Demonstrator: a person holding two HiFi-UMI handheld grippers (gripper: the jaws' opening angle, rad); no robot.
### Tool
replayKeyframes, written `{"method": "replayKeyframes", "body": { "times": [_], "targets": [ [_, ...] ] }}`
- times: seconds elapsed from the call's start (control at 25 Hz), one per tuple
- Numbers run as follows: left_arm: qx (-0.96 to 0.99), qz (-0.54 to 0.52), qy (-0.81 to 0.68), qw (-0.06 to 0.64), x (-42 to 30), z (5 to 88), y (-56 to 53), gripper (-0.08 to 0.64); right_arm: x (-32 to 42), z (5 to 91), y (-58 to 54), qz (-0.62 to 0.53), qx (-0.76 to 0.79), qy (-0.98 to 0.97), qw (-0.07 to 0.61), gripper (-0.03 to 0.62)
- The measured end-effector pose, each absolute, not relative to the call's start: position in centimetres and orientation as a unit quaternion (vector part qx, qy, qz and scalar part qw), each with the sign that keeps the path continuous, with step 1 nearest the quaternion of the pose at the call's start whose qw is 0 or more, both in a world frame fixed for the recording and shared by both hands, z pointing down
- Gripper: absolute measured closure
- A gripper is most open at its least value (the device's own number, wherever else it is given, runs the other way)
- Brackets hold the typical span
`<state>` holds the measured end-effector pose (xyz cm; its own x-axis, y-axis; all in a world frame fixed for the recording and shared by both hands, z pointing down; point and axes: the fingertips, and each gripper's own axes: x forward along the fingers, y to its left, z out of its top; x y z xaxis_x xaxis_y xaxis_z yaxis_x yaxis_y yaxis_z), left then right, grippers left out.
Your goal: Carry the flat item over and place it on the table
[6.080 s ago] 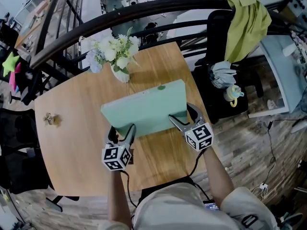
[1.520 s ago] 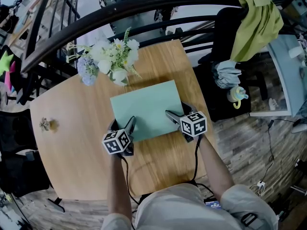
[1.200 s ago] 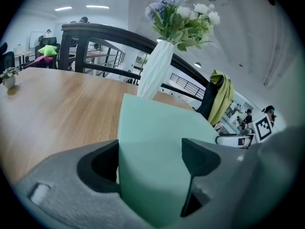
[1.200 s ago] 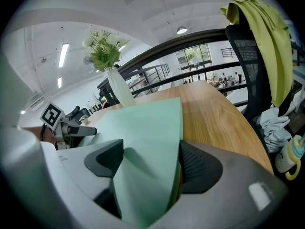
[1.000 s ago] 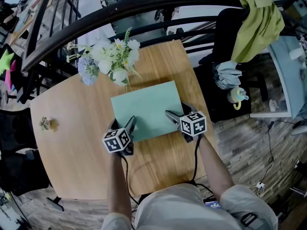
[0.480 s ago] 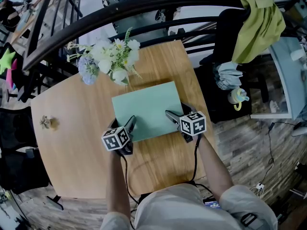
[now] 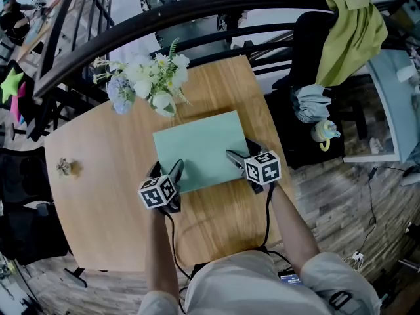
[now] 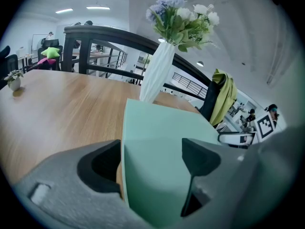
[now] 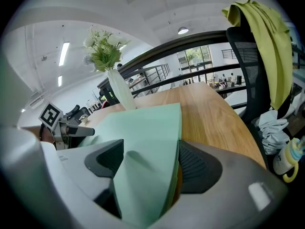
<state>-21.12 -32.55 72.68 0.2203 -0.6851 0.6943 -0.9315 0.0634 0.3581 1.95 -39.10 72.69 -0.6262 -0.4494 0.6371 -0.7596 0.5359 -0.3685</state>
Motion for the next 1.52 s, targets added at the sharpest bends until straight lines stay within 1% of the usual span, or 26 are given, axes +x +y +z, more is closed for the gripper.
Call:
{"method": "replayKeyframes", "body": {
  "times": [0.28,0.52,0.76,0.92,1.08,1.2,1.32,1.44,1.52],
  "targets": [
    [0.670,0.147,-0.617,0.385,-21.1,71.1,-31.5,0.149,3.0,70.9,-38.6,0.304,0.370,-0.847,0.233,0.240],
    [0.672,0.136,-0.623,0.376,-20.5,69.9,-29.7,0.160,3.7,69.8,-36.7,0.286,0.386,-0.845,0.237,0.311],
    [0.672,0.145,-0.627,0.366,-20.1,69.4,-26.9,0.183,3.3,69.2,-33.6,0.270,0.387,-0.846,0.247,0.353],
    [0.670,0.148,-0.636,0.354,-20.3,68.8,-24.7,0.218,2.9,68.7,-31.1,0.262,0.384,-0.849,0.253,0.387],
    [0.673,0.151,-0.637,0.345,-19.8,68.4,-22.7,0.294,2.6,68.6,-28.6,0.254,0.383,-0.848,0.262,0.430],
    [0.677,0.156,-0.635,0.338,-18.9,67.9,-21.2,0.373,2.4,68.4,-26.6,0.249,0.382,-0.848,0.269,0.454],
    [0.677,0.159,-0.639,0.329,-18.1,67.3,-19.8,0.454,2.3,68.2,-24.7,0.244,0.382,-0.848,0.277,0.496],
    [0.677,0.155,-0.644,0.321,-17.5,66.5,-18.3,0.557,2.2,67.9,-22.9,0.240,0.380,-0.848,0.281,0.530],
    [0.679,0.153,-0.645,0.316,-17.1,66.0,-17.3,0.557,2.1,67.6,-21.8,0.235,0.380,-0.849,0.281,0.565]
  ]
}}
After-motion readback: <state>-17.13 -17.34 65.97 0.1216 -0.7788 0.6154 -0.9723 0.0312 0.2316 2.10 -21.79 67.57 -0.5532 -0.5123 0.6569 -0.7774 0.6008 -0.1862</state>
